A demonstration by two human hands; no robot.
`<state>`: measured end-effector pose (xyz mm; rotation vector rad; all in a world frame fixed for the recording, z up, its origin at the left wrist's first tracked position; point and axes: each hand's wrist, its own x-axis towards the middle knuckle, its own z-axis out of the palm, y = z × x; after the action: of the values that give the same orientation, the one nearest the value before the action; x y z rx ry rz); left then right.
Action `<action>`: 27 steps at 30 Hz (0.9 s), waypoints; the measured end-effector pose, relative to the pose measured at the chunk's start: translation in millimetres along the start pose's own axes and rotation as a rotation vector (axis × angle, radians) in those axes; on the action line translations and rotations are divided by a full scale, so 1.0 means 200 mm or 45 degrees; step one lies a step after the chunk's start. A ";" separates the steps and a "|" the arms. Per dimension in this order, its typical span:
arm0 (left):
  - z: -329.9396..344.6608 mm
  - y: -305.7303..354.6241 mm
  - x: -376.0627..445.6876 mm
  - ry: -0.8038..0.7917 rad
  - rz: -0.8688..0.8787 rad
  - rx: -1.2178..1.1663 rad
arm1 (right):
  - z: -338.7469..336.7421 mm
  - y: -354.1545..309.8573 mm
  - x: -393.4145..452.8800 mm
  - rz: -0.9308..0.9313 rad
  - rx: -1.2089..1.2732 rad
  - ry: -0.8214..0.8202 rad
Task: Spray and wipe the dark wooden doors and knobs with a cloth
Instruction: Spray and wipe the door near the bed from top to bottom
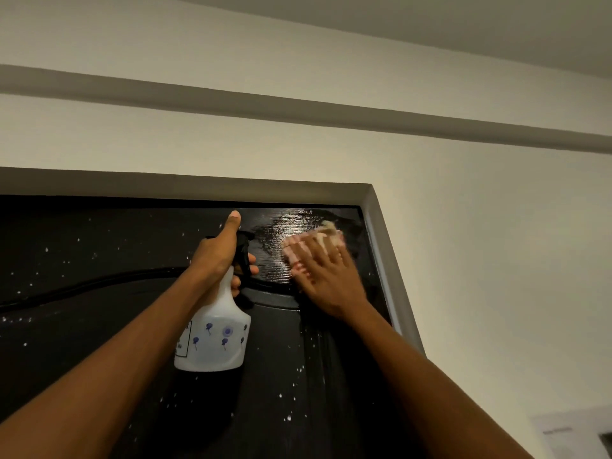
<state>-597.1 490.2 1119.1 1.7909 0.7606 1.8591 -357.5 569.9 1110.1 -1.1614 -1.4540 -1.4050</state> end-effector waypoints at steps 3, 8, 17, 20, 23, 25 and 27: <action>0.05 -0.02 -0.03 -0.037 -0.012 0.002 | -0.01 0.13 -0.16 0.449 0.128 0.069; 0.12 0.01 -0.04 -0.043 0.007 -0.012 | -0.04 0.05 0.05 0.705 0.257 0.129; 0.07 0.02 0.02 -0.031 0.036 -0.027 | -0.07 0.17 0.47 0.681 0.219 0.095; 0.00 0.01 0.04 0.014 0.058 0.011 | -0.03 -0.05 0.45 0.316 0.224 0.050; 0.01 0.00 0.03 0.032 0.064 0.051 | -0.02 -0.09 0.31 -0.165 0.103 -0.026; 0.01 -0.01 0.04 0.052 0.060 0.053 | 0.00 -0.01 0.22 -0.180 0.057 -0.002; 0.00 -0.02 0.04 0.067 0.046 0.040 | 0.01 0.08 0.14 0.087 0.102 0.063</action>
<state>-597.5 497.7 1123.0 1.7921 0.7855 1.9348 -350.6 573.5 1141.5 -1.1079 -1.4098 -1.3078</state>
